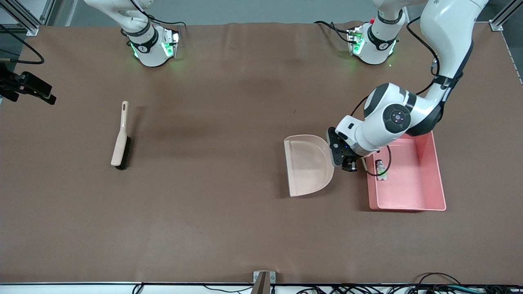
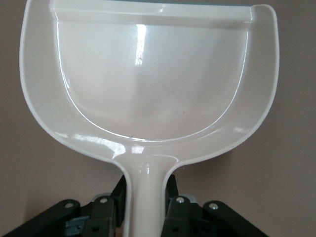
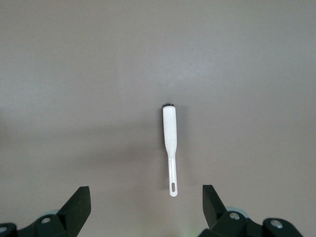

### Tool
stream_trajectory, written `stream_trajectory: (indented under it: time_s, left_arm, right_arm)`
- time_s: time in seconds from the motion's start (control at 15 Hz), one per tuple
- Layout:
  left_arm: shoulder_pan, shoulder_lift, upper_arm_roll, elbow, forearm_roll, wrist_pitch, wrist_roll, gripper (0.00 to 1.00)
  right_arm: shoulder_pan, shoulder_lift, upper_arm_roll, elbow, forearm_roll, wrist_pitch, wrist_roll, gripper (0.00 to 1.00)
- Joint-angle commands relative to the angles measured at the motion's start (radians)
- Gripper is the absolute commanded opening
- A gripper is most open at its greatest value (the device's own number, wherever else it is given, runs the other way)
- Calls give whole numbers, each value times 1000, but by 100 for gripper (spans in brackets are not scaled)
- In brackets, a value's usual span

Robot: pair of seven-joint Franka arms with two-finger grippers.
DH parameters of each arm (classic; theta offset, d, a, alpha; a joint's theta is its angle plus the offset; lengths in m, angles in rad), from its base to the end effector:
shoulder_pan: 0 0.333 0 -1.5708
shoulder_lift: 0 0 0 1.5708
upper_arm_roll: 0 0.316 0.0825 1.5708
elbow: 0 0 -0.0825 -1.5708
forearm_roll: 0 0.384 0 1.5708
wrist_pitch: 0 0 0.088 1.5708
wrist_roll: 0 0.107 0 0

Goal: Clean e-waste and dump in bin
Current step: 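Lower the dustpan back onto the table with the left gripper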

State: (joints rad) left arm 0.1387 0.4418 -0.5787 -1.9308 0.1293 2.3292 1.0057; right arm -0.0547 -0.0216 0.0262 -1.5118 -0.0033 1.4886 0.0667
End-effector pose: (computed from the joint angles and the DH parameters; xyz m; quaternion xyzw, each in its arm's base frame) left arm 0.5726 -0.2460 0.2950 0.7347 -0.6745 0.0362 0.0624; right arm 0.5394 -0.0156 0.6567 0.9989 -0.0477 -0.0008 0.0019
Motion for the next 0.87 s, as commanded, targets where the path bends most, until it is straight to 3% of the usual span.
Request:
stream_trajectory:
  time_s: [0.0, 0.6, 0.8]
  left_arm:
    - [-30, 9, 28, -16, -7, 35, 47, 0]
    - [-111, 67, 111, -43, -5, 143, 54, 0]
    - [-119, 77, 125, -43, -5, 148, 47, 0]
  right_arm:
    - [-5, 8, 7, 10, 45, 38, 7, 100]
    - [39, -1, 8, -14, 48, 15, 4, 100]
    - [24, -3, -2, -13, -7, -20, -7, 100]
